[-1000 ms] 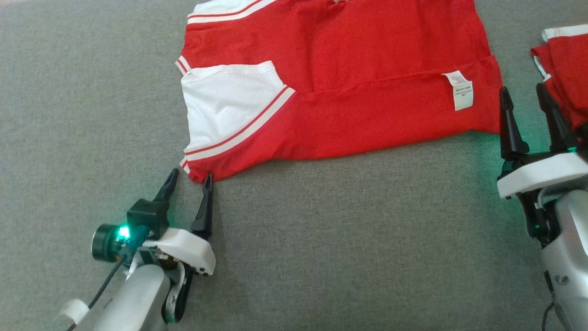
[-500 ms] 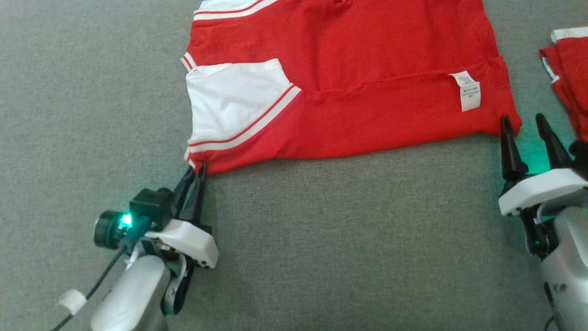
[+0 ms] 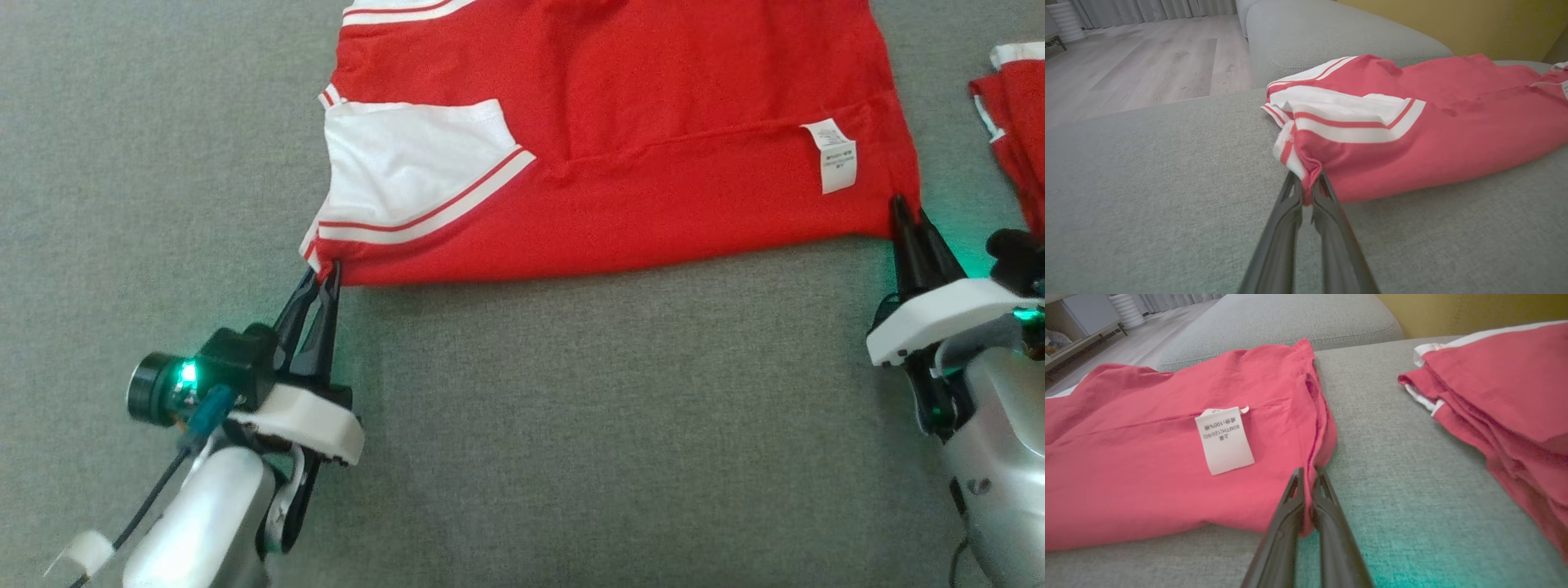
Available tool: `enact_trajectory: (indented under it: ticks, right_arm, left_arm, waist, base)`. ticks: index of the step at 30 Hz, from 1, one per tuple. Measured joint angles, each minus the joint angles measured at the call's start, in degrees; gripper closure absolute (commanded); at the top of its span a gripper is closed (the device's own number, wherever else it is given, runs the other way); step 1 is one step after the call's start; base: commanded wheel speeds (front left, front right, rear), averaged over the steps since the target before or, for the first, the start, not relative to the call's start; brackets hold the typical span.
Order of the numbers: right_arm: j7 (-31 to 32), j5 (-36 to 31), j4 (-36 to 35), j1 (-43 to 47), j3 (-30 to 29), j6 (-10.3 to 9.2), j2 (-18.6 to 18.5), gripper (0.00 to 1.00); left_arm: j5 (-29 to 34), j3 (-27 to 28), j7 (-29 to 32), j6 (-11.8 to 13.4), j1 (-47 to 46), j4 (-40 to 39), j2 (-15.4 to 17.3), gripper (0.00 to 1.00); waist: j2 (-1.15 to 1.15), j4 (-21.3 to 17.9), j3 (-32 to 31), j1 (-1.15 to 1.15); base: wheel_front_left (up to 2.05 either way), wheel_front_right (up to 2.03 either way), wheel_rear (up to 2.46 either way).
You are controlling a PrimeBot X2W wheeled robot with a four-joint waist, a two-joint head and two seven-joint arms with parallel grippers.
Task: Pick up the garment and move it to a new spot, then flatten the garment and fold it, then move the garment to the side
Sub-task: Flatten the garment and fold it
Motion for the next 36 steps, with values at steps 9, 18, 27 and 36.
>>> enact_trajectory:
  ticks: [9,18,27,36]
  right_arm:
    - [-0.4,2.8,-7.5,8.8,2.5,0.00,-3.5,1.00]
    - [1.3,2.2,-13.4,14.2,1.1,0.00,-5.6,1.00]
    - [3.3,0.1,-18.1,20.7,-3.3,0.00,-5.9,1.00]
    - [5.7,-1.9,-23.3,25.9,-7.3,0.00,-5.8,1.00]
  left_arm:
    - [-0.6,0.5,-0.5,1.7,8.3,-6.1,3.1,1.00]
    - [-1.6,0.5,-0.1,3.2,13.4,-10.3,3.7,1.00]
    - [-2.1,-0.2,0.4,4.7,18.4,-14.0,4.0,1.00]
    - [-2.1,-1.4,0.7,6.2,21.7,-17.3,4.4,1.00]
  waist:
    - [0.00,-1.5,-2.0,0.00]
    - [0.00,-1.8,-4.0,-0.01]
    - [0.00,-0.9,-5.5,-0.01]
    - [0.00,-0.4,-6.4,-0.01]
  base:
    - [0.00,0.00,0.00]
    - [0.00,0.00,0.00]
    - [0.00,0.00,0.00]
    - [0.00,0.00,0.00]
